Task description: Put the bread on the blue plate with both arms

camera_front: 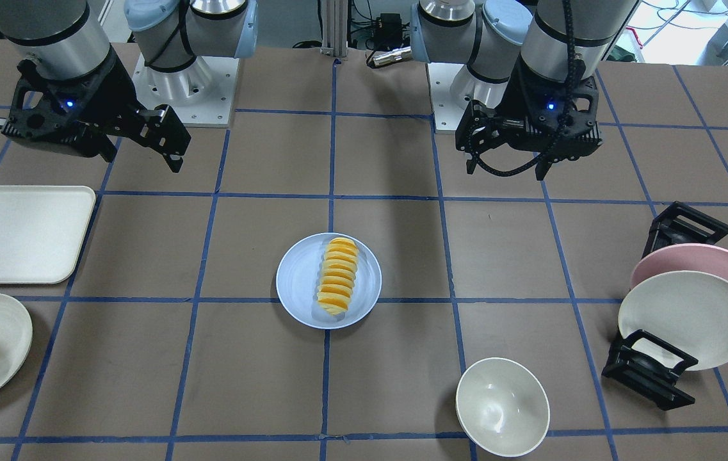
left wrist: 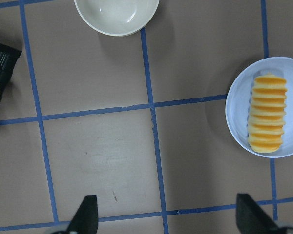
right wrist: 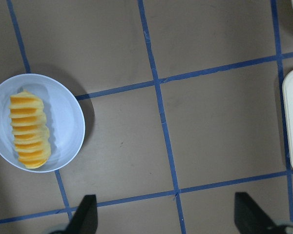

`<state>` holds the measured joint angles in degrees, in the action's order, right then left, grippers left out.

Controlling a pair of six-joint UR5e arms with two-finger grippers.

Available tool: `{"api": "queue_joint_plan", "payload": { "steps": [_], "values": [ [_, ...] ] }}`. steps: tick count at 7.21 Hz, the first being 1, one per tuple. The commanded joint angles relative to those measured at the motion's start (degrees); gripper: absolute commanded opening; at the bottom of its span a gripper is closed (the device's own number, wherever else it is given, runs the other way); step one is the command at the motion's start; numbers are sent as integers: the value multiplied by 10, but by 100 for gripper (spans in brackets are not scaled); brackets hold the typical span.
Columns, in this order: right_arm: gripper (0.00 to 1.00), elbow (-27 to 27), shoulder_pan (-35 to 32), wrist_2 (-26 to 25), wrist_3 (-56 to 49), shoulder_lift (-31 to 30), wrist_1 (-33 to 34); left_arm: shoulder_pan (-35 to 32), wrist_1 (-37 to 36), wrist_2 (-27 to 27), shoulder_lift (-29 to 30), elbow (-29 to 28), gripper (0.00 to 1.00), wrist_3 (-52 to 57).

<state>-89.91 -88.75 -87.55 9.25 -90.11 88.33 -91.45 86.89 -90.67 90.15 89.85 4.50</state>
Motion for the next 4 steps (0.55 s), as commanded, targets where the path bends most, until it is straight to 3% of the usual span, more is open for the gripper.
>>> {"api": "queue_joint_plan", "payload": {
  "steps": [1, 2, 4],
  "values": [
    [100, -1, 0, -3, -7, -4, -1, 0, -2, 1, 1, 0, 100, 2],
    [100, -2, 0, -28, -19, -3, -1, 0, -3, 1, 1, 0, 100, 2],
    [100, -2, 0, -24, -14, -3, -1, 0, -3, 1, 1, 0, 100, 2]
  ]
}}
